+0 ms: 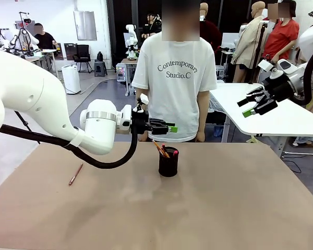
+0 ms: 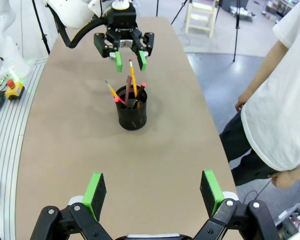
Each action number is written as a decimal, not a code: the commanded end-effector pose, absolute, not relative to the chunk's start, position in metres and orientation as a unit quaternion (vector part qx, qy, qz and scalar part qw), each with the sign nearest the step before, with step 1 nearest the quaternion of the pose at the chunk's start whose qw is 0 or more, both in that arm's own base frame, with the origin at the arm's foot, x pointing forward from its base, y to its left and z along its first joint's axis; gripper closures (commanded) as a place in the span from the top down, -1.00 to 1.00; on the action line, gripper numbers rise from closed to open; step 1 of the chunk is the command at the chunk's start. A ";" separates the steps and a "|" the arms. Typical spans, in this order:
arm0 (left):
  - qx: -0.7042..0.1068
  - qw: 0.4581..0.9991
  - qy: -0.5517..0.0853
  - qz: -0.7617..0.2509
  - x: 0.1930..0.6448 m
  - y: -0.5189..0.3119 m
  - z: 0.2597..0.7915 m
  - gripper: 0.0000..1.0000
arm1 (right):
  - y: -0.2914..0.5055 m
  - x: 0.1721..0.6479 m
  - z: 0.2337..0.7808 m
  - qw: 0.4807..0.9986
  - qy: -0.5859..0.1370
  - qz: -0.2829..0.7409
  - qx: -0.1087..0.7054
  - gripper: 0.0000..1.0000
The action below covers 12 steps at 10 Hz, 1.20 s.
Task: Place the pens into the pen holder.
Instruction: Pick up a writing instrument from the table and place it into the Pen holder.
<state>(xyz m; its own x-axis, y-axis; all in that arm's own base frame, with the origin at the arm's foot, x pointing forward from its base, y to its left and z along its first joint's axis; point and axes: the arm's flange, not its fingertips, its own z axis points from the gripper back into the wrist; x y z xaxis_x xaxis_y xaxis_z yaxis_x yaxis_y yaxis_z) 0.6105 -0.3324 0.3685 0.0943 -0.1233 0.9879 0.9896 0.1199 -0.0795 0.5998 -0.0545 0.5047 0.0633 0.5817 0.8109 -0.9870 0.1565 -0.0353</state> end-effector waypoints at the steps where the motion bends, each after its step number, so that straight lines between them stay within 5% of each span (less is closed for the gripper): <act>1: -0.449 0.579 -0.475 -0.487 0.607 -0.327 0.373 1.00 | -0.051 0.600 0.506 0.673 -0.360 0.582 0.279 1.00; 5: -0.432 0.595 -0.472 -0.486 0.605 -0.322 0.376 1.00 | -0.051 0.600 0.506 0.673 -0.360 0.582 0.279 1.00; 6: -0.407 0.637 -0.485 -0.439 0.608 -0.323 0.379 1.00 | -0.051 0.600 0.506 0.673 -0.360 0.582 0.279 1.00; 7: -0.443 0.587 -0.475 -0.483 0.612 -0.327 0.374 1.00 | -0.051 0.600 0.506 0.673 -0.360 0.582 0.279 1.00; 12: -0.413 0.597 -0.459 -0.512 0.610 -0.317 0.387 1.00 | -0.051 0.600 0.506 0.673 -0.360 0.582 0.279 1.00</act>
<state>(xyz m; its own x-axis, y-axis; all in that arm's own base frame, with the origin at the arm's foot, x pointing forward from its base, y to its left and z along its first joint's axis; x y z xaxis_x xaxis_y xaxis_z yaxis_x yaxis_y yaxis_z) 0.6111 -0.3280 0.3778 0.0758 -0.1678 0.9829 0.9876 0.1484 -0.0508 0.5998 -0.0545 0.5047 0.0633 0.5817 0.8109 -0.9870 0.1565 -0.0353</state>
